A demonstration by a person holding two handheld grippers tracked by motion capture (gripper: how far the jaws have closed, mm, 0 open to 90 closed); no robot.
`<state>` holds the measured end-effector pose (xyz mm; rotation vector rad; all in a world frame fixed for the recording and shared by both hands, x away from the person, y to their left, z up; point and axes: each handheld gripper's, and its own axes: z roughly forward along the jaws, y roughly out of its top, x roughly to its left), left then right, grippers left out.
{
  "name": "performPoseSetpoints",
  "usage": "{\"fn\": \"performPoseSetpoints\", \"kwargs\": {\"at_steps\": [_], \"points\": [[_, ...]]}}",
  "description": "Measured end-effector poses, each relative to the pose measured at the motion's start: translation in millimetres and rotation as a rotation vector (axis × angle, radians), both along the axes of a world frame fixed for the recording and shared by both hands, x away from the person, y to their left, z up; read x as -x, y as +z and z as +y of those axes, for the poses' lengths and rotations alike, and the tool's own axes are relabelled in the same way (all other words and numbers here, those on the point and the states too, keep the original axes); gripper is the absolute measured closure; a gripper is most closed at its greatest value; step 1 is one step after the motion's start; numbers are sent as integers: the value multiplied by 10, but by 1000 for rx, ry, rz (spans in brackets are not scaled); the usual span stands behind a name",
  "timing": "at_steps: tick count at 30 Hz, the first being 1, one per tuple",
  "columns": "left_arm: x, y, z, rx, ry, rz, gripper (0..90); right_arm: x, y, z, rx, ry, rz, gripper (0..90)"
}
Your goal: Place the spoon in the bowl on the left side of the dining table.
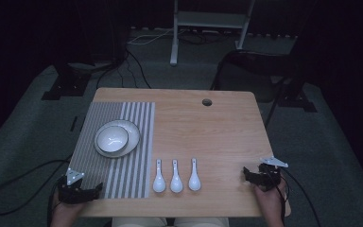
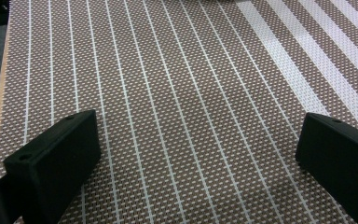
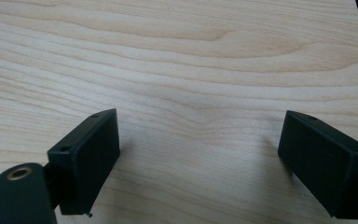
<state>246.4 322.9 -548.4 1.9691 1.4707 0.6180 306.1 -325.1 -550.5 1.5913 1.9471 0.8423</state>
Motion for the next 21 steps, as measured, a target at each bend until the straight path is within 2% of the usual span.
{"fn": "performPoseSetpoints", "kwargs": {"at_steps": [21], "points": [[-17,23,-17,-10,-30,21,2,0,0,0,0,0,0,120]]}}
